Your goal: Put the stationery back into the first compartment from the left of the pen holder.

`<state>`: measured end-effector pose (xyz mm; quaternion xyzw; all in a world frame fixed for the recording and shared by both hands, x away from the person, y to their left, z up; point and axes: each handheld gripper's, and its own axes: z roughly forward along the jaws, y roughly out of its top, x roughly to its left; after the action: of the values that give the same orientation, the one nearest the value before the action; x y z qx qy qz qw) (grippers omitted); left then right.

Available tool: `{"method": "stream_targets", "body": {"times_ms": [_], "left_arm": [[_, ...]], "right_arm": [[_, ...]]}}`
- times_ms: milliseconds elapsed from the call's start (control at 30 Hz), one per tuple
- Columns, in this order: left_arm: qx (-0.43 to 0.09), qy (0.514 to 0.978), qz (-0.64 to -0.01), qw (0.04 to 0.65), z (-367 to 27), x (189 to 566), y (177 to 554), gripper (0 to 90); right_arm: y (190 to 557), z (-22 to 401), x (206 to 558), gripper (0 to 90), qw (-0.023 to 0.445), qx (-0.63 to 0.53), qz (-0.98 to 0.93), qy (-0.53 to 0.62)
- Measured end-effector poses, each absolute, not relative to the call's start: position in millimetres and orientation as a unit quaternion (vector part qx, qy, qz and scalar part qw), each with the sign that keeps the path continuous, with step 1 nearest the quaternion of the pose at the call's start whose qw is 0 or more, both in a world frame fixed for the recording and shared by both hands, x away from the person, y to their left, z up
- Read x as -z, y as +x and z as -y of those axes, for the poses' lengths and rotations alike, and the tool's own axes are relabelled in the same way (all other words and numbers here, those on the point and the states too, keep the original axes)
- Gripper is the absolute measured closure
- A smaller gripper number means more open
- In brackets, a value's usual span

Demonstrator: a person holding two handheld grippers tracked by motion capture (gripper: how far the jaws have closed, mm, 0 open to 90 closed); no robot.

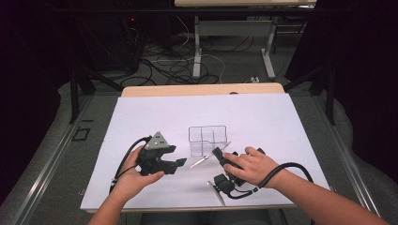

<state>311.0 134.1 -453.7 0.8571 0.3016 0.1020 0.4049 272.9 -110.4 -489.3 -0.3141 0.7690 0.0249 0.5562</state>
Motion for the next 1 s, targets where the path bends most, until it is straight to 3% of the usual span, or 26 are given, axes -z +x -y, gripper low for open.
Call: {"method": "stream_targets", "body": {"times_ms": [600, 1000], "left_arm": [[-0.037, 0.9, -0.271, 0.341, -91.4, 450.6, 322.0, 55.7], [-0.032, 0.91, -0.27, 0.312, -71.1, 452.6, 326.8, 65.3]], "right_arm": [[270.7, 99.0, 499.2, 79.9, 0.556, -0.026, -0.754, -0.349], [269.5, 95.8, 501.0, 79.8, 0.555, -0.013, -0.75, -0.359]]}}
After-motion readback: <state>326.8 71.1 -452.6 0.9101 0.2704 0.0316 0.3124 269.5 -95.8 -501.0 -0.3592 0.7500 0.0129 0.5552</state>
